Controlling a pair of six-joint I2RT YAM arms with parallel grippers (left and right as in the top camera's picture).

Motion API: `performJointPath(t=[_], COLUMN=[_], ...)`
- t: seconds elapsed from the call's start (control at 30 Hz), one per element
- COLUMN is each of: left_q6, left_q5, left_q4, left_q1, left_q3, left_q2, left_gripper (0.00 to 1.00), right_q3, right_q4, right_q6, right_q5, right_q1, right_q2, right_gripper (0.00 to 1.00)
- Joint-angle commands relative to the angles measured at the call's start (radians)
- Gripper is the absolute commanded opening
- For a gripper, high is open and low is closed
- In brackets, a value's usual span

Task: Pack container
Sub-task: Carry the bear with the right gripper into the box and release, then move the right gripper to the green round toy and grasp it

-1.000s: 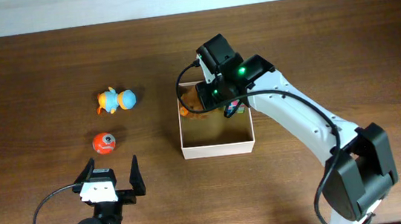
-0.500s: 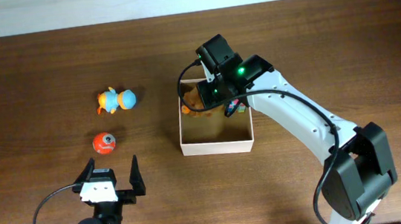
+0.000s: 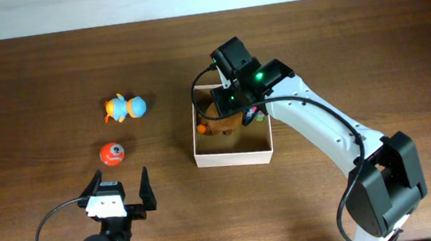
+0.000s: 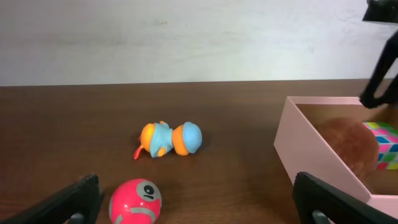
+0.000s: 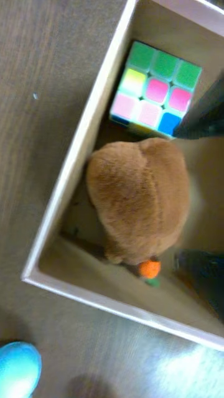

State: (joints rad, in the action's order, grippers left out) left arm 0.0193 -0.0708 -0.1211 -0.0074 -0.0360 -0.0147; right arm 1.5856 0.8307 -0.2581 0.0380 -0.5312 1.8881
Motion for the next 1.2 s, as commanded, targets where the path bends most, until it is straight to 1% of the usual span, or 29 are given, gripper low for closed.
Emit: performJointPath(t=[0.0,0.03,0.13,0.27,0.33,0.5,0.6,0.73,0.83,0.9,0.93,0.97,1.03,1.07,1.17], left_q6=[-0.016,-0.016,-0.016,-0.016,-0.016,-0.016,-0.016,-0.016,-0.016,-0.016,-0.016,-0.016,-0.016,-0.016,-0.016], left_q5=[0.007,0.007,0.007,0.007,0.007,0.007,0.007,0.007,0.007,0.007,0.007,0.007,0.007,0.007,0.007], left_q4=[0.000,0.000,0.000,0.000,0.000,0.000,0.000,0.000,0.000,0.000,0.000,0.000,0.000,0.000,0.000], left_q1=[-0.003,-0.003,-0.003,-0.003,-0.003,-0.003,-0.003,-0.003,-0.003,-0.003,-0.003,-0.003,-0.003,-0.003,-0.003], left_q3=[0.006,0.006,0.006,0.006,0.006,0.006,0.006,0.006,0.006,0.006,0.006,0.006,0.006,0.006,0.006], left_q2=[0.009,0.009,0.009,0.009,0.009,0.009,0.009,0.009,0.009,0.009,0.009,0.009,0.009,0.009,0.009], left_gripper=[0.99,0.99,0.99,0.99,0.99,0.99,0.99,0.99,0.99,0.99,0.99,0.99,0.99,0.99,0.99], right_q3=[0.001,0.001,0.002,0.024,0.055,0.120,0.126,0.126,0.124,0.098,0.076,0.050,-0.012,-0.058,-0.178], right_q4=[0.026,0.032,0.040,0.060,0.097,0.224,0.285,0.368,0.426,0.434,0.429,0.422,0.396,0.369,0.275], right_q6=[-0.010,-0.010,-0.013,-0.008,-0.005,-0.006,-0.013,-0.013,-0.013,-0.013,-0.012,-0.011,-0.008,-0.008,-0.009], right_q5=[0.038,0.041,0.041,0.040,0.035,-0.064,-0.105,-0.106,-0.104,-0.098,-0.098,-0.098,-0.093,-0.079,-0.033], right_q1=[-0.005,-0.005,-0.005,-0.005,-0.004,0.026,0.088,0.220,0.330,0.391,0.415,0.434,0.463,0.474,0.491], right_q2=[0.005,0.003,-0.010,-0.053,-0.075,-0.149,-0.203,-0.259,-0.266,-0.264,-0.264,-0.264,-0.264,-0.264,-0.264], right_gripper=[0.35,0.29,0.22,0.20,0.19,0.18,0.19,0.20,0.20,0.20,0.22,0.27,0.44,0.49,0.55])
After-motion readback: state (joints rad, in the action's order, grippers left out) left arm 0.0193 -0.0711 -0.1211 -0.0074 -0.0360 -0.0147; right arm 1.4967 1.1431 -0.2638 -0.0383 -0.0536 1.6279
